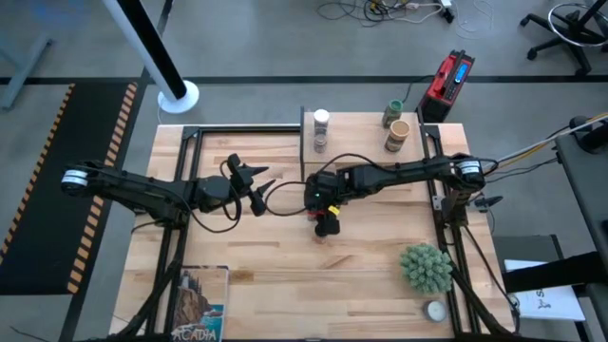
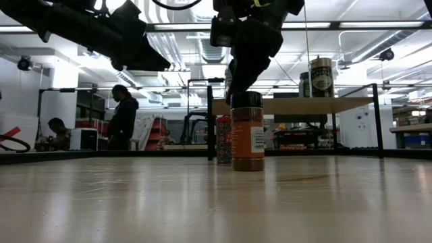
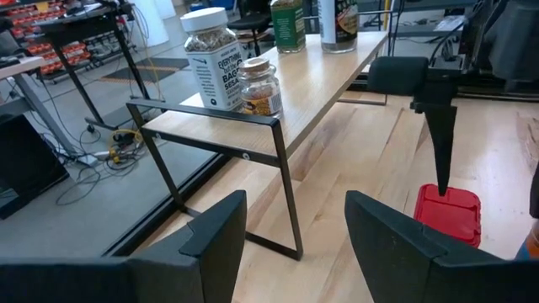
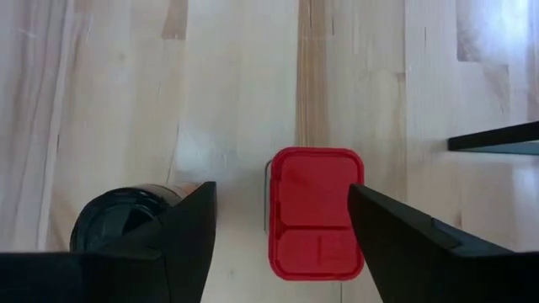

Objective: Shelf spices
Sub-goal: Put the red seasoning can on the shelf

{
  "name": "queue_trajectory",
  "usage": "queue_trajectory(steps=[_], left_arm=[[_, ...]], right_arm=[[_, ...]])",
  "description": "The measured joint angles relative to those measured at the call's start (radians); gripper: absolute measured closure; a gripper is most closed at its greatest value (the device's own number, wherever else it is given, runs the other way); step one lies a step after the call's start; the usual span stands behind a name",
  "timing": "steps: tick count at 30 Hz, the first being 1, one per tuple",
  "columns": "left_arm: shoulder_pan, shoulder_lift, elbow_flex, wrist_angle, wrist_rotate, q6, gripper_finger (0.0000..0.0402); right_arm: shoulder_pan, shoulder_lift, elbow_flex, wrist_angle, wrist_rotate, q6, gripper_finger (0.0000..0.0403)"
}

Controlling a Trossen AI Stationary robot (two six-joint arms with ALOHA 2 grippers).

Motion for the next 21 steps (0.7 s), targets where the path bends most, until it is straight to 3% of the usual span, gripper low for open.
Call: queue_trajectory(steps=[8,21], left_arm=[[0.000,0.000,0.000,0.000,0.000,0.000,0.0209],[0.000,0.000,0.000,0.000,0.000,0.000,0.0209]], right_arm=[[-0.005,0.000,-0.043,0.073,0.071,-0.016,0.0136],[-0.005,0.000,-0.118,0.120,0.064,-0.015,0.0100]])
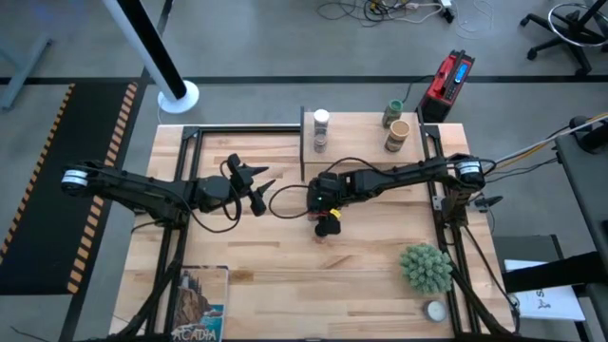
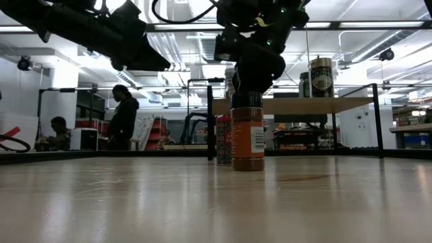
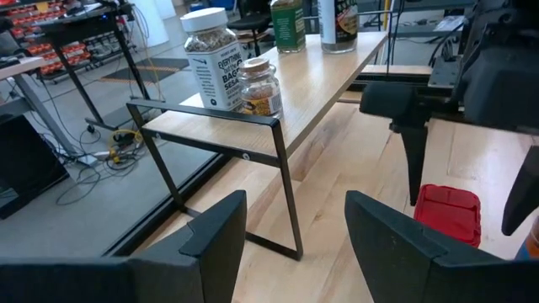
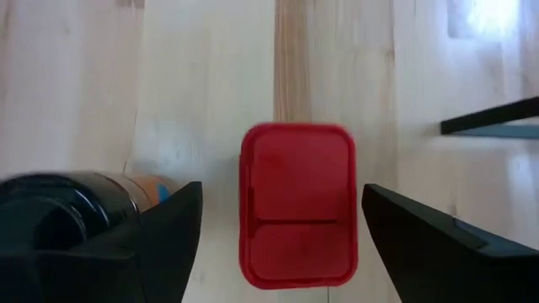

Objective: Shelf spices
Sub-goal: Put the red seasoning can on the shelf

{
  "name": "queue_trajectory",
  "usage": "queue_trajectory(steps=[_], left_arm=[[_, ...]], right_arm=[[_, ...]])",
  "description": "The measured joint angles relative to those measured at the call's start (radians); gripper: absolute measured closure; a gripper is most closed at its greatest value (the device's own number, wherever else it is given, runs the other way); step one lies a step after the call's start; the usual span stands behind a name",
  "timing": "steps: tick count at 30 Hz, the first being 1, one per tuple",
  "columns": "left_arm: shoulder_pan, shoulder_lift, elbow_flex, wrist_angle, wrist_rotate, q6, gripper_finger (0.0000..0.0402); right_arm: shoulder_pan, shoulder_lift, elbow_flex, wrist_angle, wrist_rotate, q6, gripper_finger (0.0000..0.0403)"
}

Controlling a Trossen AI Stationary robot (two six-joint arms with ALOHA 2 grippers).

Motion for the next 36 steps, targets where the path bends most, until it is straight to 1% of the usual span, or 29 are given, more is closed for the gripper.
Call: queue_trajectory(steps=[7,11,15,19,24,30,36], left_arm=[[0.000,0.000,0.000,0.000,0.000,0.000,0.0209],[0.000,0.000,0.000,0.000,0.000,0.000,0.0209],[0.000,0.000,0.000,0.000,0.000,0.000,0.0209],[0.000,0.000,0.000,-0.002,0.000,0.000,0.0209],[0.000,0.000,0.000,-0.001,0.000,0.000,0.0209],[0.000,0.000,0.000,-0.001,0.000,0.000,0.0209],[0.000,0.000,0.000,0.000,0.000,0.000,0.0209]], right_arm=[[-0.007,0.001,-0.044,0.044,0.000,-0.001,0.0109],[-0.006,0.025,-0.046,0.055,-0.002,-0.002,0.0114],[-0.008,0.062,-0.045,0.091,-0.036,-0.015,0.0119],[-0.011,0.073,-0.043,0.104,-0.037,-0.020,0.0127],[-0.020,0.074,-0.043,0.101,-0.035,-0.018,0.0152],[-0.023,0.078,-0.044,0.089,-0.018,-0.011,0.0208],[-0.023,0.077,-0.019,0.021,-0.019,-0.002,0.0211]])
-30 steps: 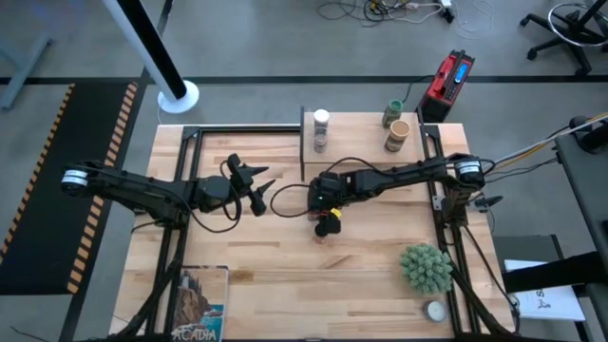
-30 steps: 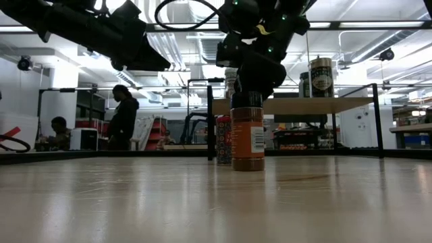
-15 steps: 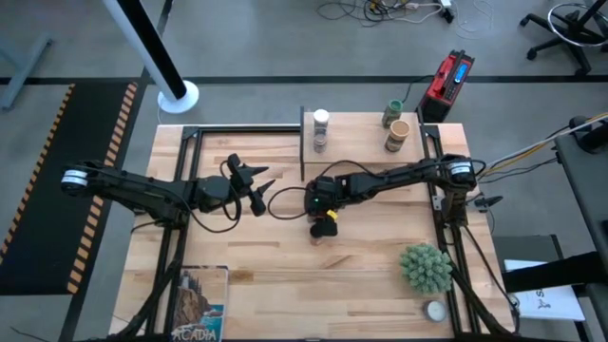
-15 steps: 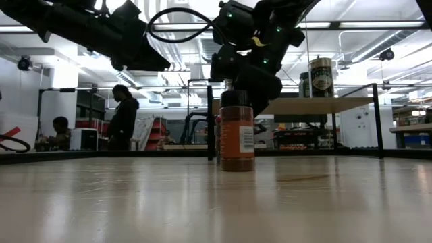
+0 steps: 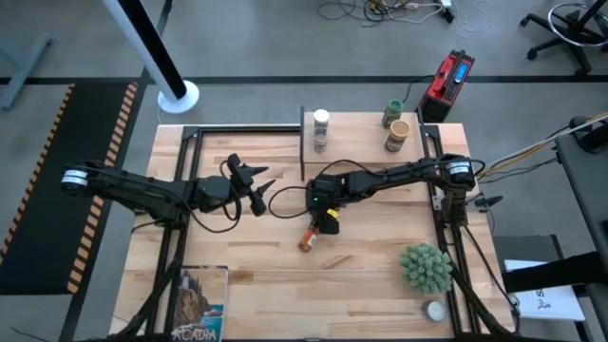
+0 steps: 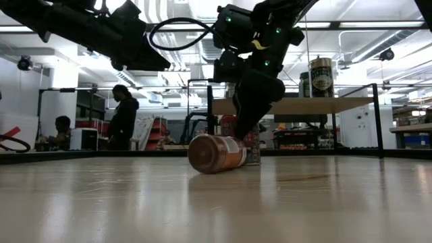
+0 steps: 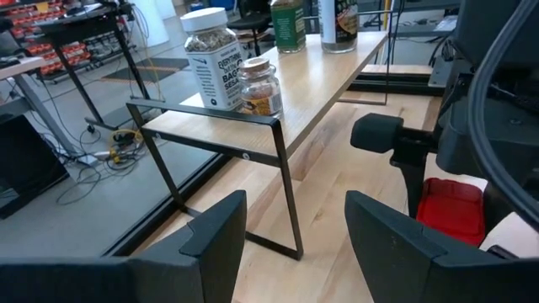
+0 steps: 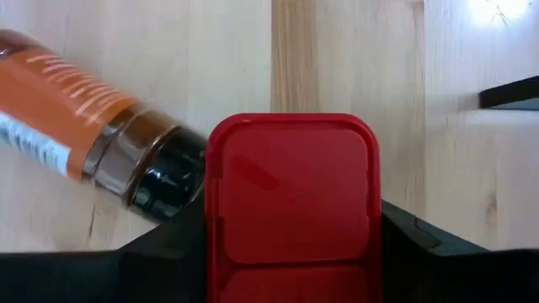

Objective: Shelf spices
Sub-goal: Put the red seasoning can on the shelf

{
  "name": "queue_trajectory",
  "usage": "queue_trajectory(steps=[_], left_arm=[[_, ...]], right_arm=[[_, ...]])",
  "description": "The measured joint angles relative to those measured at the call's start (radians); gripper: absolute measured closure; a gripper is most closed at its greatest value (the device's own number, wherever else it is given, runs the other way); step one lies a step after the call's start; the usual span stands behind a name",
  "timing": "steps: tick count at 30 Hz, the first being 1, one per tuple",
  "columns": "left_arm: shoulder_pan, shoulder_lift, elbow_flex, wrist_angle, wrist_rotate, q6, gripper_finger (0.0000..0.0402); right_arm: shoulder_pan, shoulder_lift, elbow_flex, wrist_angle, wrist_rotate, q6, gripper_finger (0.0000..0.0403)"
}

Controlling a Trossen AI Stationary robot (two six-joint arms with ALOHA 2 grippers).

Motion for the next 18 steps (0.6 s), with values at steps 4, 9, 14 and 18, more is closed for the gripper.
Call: queue_trajectory(steps=[4,9,14,18], left_arm=[[0.000,0.000,0.000,0.000,0.000,0.000,0.0209],[0.000,0.000,0.000,0.000,0.000,0.000,0.0209],[0.000,0.000,0.000,0.000,0.000,0.000,0.0209],[0.000,0.000,0.000,0.000,0.000,0.000,0.0209]], right_arm=[[0.000,0.001,0.029,-0.040,0.000,0.000,0.0211],[0.001,-0.002,0.070,-0.109,0.004,-0.010,0.0210],[0.001,-0.018,0.131,-0.200,0.004,-0.010,0.0210],[0.001,-0.052,0.179,-0.271,0.004,-0.017,0.0210]])
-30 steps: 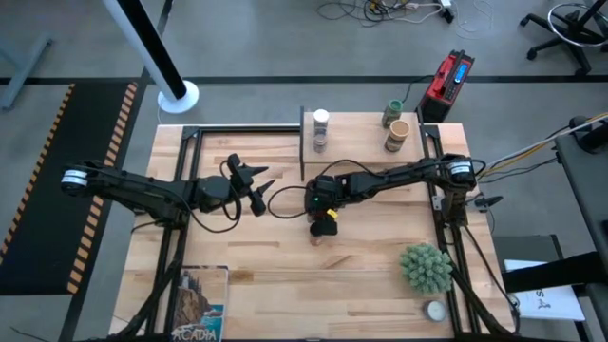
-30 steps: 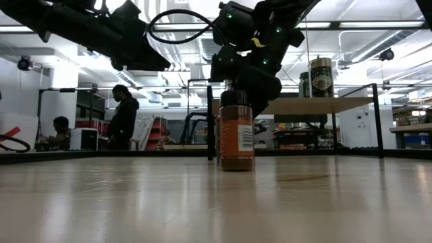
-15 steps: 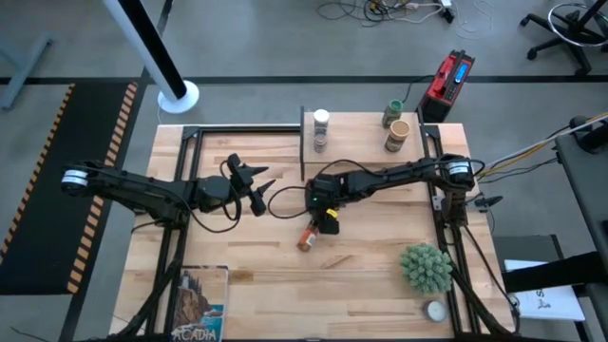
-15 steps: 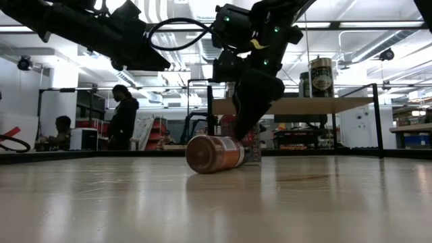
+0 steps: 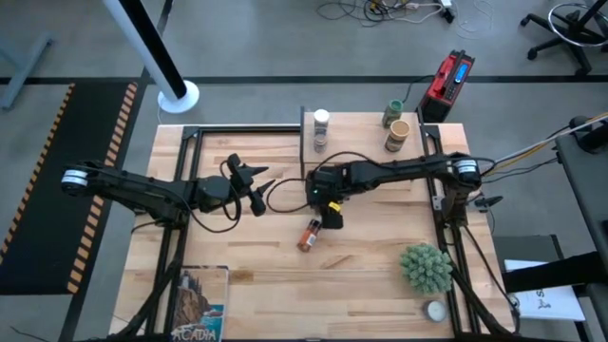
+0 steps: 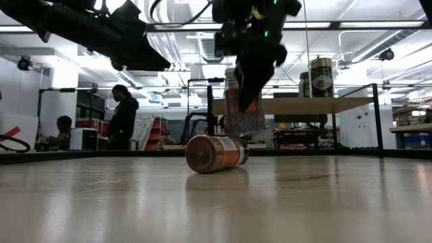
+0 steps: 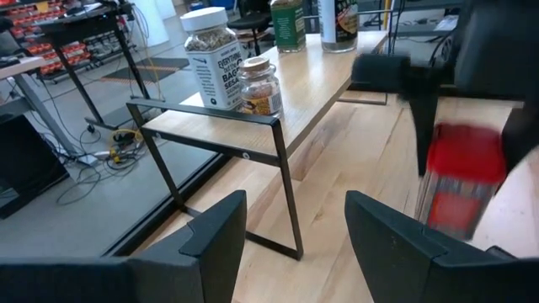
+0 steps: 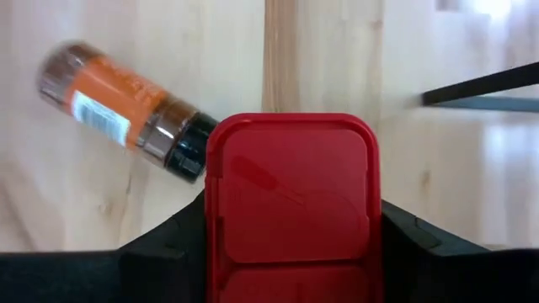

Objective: Shelf spices
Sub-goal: Put the red seasoning can on the shelf

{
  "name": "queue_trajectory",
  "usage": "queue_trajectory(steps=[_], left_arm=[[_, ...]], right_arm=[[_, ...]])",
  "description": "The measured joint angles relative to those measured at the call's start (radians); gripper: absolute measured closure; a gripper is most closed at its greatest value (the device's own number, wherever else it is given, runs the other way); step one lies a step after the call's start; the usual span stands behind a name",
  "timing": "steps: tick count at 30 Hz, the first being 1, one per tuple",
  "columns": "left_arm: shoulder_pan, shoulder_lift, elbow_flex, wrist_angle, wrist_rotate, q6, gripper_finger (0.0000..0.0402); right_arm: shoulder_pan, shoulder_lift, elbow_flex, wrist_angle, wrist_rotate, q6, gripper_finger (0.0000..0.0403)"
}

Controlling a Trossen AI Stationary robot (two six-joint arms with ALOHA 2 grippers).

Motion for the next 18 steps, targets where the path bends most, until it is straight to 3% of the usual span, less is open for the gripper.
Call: queue_trajectory(steps=[11,18], left_arm=[[0.000,0.000,0.000,0.001,0.000,0.000,0.0209],[0.000,0.000,0.000,0.014,0.000,0.000,0.0209]], right_arm=[[-0.040,-0.223,0.045,-0.125,0.105,-0.009,0.0210],[-0.119,-0.330,0.045,-0.137,0.144,-0.123,0.0209]])
